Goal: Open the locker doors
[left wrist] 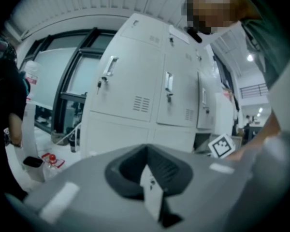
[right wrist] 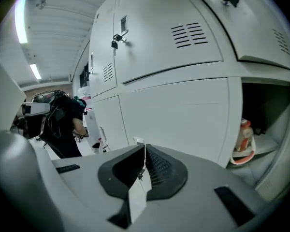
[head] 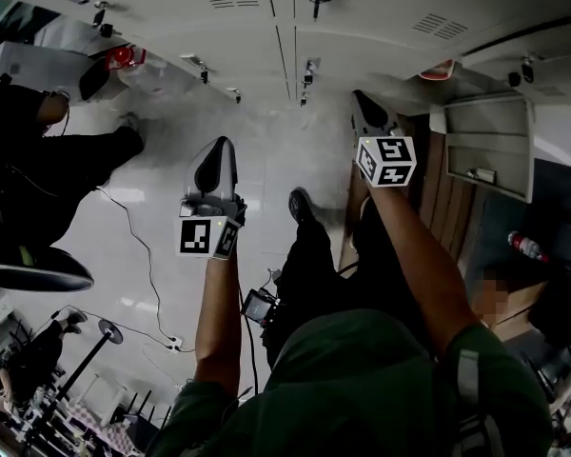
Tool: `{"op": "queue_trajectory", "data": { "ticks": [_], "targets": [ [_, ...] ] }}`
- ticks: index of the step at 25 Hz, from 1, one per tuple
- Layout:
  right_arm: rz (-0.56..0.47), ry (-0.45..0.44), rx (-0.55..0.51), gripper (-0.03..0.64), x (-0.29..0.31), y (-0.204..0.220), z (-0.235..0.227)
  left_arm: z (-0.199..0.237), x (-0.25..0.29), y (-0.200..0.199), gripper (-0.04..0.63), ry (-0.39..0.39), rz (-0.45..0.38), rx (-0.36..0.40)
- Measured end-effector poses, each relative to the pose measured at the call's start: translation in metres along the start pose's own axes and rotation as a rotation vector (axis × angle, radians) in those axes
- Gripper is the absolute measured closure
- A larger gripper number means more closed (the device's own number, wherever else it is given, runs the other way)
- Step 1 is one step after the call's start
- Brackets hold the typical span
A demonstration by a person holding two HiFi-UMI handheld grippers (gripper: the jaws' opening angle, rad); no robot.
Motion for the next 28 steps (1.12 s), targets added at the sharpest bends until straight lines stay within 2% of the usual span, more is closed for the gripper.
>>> {"op": "queue_trajectory", "data": {
  "ticks": [4,8,14,16,23,28],
  "targets": [
    [0.022,-0.043,-0.014,0.607,0.039,0.000,0.029,0.016,-0.008,0.003,0.594,-0.015,-0.032,-0.020],
    [0.066,-0.068,-0.047,0.607,0.075,0.005,0.051,0.031,-0.017,0.015,0.594,-0.059,0.018,-0.036],
    [0.126,-0.029,-0.076,0.587,0.114,0.014,0.061,0.050,-0.025,0.029,0.594,-0.075,0.041,-0.054],
    [0.141,-0.009,-0.076,0.532,0.123,0.017,0.061,0.054,-0.024,0.027,0.594,-0.080,0.030,-0.060],
    [0.145,0.015,-0.086,0.542,0.145,0.020,0.064,0.063,-0.021,0.032,0.594,-0.063,0.028,-0.090],
    [0.141,-0.007,-0.083,0.554,0.132,0.025,0.066,0.063,-0.013,0.039,0.594,-0.034,0.031,-0.104]
  ]
}}
Point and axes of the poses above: the fingertips, and each gripper's own axes: x forward along the fingers, z to its left, y out of its underside, the point moved 4 cm from there along -x, backward along the fingers, and after that the axes turned 9 degrees about y, right-handed, at the moved point
